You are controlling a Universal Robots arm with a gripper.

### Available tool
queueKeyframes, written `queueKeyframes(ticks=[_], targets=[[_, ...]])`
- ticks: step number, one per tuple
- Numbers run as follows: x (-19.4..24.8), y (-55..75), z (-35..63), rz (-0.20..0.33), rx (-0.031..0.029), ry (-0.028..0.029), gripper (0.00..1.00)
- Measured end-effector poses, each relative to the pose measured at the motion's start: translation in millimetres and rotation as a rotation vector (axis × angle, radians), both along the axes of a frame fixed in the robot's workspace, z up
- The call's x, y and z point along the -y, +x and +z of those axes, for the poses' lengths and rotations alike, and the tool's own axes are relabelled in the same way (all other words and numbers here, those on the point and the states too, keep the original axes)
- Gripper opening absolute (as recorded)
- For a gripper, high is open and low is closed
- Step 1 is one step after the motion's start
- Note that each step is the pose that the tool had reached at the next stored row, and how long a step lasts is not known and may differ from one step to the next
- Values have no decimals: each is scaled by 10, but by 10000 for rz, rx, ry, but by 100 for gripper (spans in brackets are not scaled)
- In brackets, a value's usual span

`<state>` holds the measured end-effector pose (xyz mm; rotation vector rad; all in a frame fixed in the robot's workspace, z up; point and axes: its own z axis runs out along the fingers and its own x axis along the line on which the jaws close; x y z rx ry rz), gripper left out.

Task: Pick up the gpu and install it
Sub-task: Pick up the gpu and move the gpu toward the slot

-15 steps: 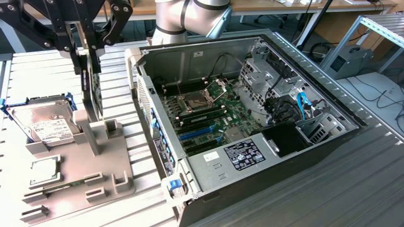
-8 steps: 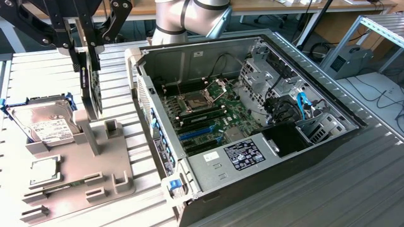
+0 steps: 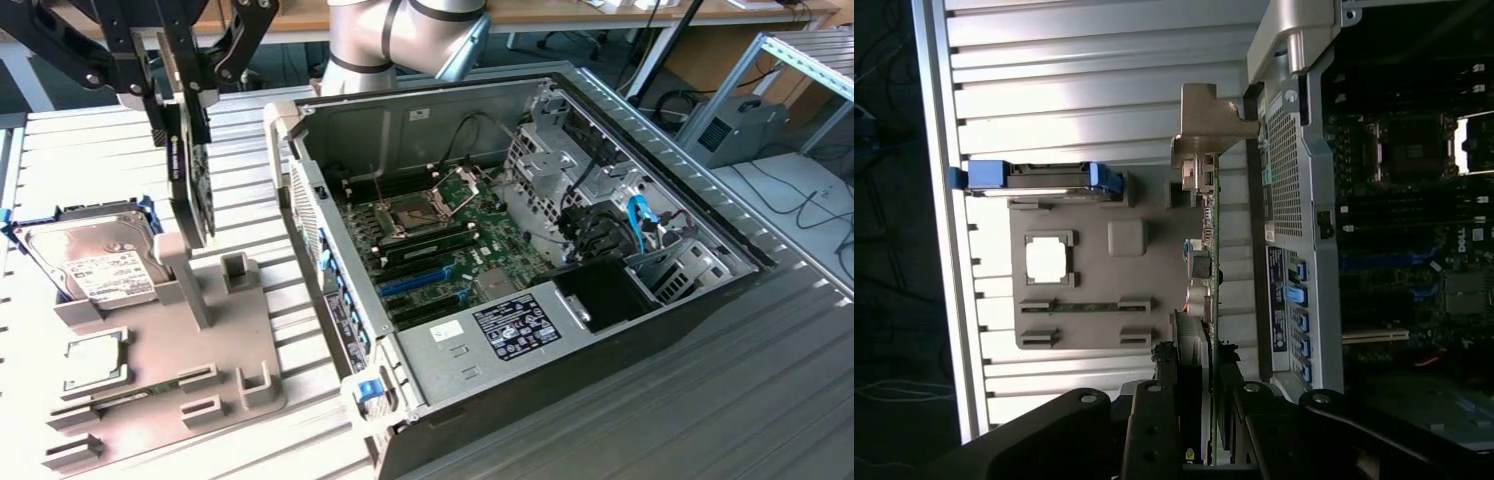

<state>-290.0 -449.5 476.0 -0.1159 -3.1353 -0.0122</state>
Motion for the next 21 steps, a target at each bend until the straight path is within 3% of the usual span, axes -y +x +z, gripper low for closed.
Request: queueKeyframes(ticks=[21], targets=[[0,0,131,1,-1,0,26]])
